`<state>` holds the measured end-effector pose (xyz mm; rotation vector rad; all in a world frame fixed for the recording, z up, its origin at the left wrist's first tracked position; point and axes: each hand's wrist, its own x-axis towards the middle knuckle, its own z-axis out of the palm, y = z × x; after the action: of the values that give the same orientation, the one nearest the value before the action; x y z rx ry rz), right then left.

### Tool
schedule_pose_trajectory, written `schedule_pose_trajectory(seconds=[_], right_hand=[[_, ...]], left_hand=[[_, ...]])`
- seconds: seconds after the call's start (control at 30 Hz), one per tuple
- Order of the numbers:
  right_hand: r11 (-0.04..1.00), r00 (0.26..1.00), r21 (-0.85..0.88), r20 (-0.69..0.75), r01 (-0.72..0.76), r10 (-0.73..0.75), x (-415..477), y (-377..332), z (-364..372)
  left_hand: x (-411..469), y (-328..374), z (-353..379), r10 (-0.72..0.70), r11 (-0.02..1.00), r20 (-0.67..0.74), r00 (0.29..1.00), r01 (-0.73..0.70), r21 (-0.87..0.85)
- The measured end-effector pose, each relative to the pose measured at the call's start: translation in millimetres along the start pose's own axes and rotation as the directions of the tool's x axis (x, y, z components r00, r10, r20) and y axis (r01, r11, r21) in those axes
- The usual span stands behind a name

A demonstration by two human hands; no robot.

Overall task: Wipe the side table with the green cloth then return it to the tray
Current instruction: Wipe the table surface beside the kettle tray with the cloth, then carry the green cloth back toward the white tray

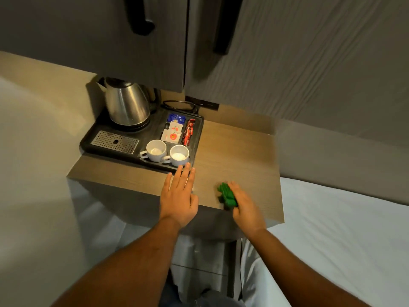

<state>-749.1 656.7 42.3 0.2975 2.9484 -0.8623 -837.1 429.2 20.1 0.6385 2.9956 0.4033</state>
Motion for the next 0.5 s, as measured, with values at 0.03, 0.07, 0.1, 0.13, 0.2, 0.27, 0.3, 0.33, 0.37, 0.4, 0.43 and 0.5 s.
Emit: schedule_pose_trajectory(seconds=[0.03, 0.07, 0.1, 0.13, 0.2, 0.27, 0.3, 0.33, 0.37, 0.4, 0.43, 0.5], right_hand=[[1.0, 0.999, 0.017, -0.039, 0.013, -0.012, 12.4, -15.7, -5.1], [0.999, 0.997, 0.03, -0.068, 0.039, -0.037, 24.0, -32.2, -8.6], [0.996, 0.994, 0.046, -0.083, 0.073, -0.069, 34.1, -50.4, -10.3], [0.992, 0.99, 0.06, -0.09, 0.112, -0.106, 42.3, -69.5, -10.2], [0.974, 0.974, 0.085, -0.094, 0.212, -0.204, 50.9, -104.8, -4.2], [0.932, 0.946, 0.159, -0.075, 0.325, -0.316, 43.7, -137.8, 9.9], [0.905, 0.931, 0.218, -0.056, 0.365, -0.361, 36.0, -154.4, 20.8], [0.882, 0.918, 0.266, -0.035, 0.389, -0.395, 28.4, -166.2, 30.3], [0.855, 0.899, 0.309, 0.002, 0.415, -0.437, 16.3, -181.9, 46.2], [0.838, 0.878, 0.328, 0.049, 0.436, -0.476, 3.3, -196.3, 62.8], [0.833, 0.857, 0.327, 0.113, 0.446, -0.503, -13.1, -209.9, 78.3], [0.839, 0.831, 0.361, 0.237, 0.406, -0.504, -51.2, -235.4, 108.3]], left_hand=[[1.1, -4.3, -8.3, -0.018, 1.0, -0.016, 1.0, 0.018, 0.007], [1.6, -7.8, -17.4, -0.039, 0.999, -0.033, 0.999, 0.039, 0.013], [0.4, -11.8, -27.4, -0.069, 0.997, -0.054, 0.996, 0.07, 0.021], [-2.1, -16.1, -38.5, -0.106, 0.994, -0.068, 0.992, 0.108, 0.027], [-13.8, -22.7, -57.9, -0.21, 0.977, -0.094, 0.973, 0.212, 0.02], [-44.6, -29.8, -72.3, -0.34, 0.94, -0.128, 0.932, 0.342, -0.002], [-67.7, -36.4, -76.3, -0.393, 0.919, -0.141, 0.909, 0.394, -0.019], [-90.3, -41.3, -77.4, -0.425, 0.905, -0.146, 0.893, 0.425, -0.035], [-123.0, -51.1, -76.5, -0.467, 0.883, -0.155, 0.871, 0.468, -0.032], [-156.4, -59.6, -74.5, -0.508, 0.858, -0.162, 0.846, 0.513, -0.017], [-191.0, -66.4, -71.4, -0.562, 0.823, -0.163, 0.811, 0.569, -0.007], [-255.2, -77.2, -64.7, -0.676, 0.731, -0.138, 0.724, 0.682, 0.002]])
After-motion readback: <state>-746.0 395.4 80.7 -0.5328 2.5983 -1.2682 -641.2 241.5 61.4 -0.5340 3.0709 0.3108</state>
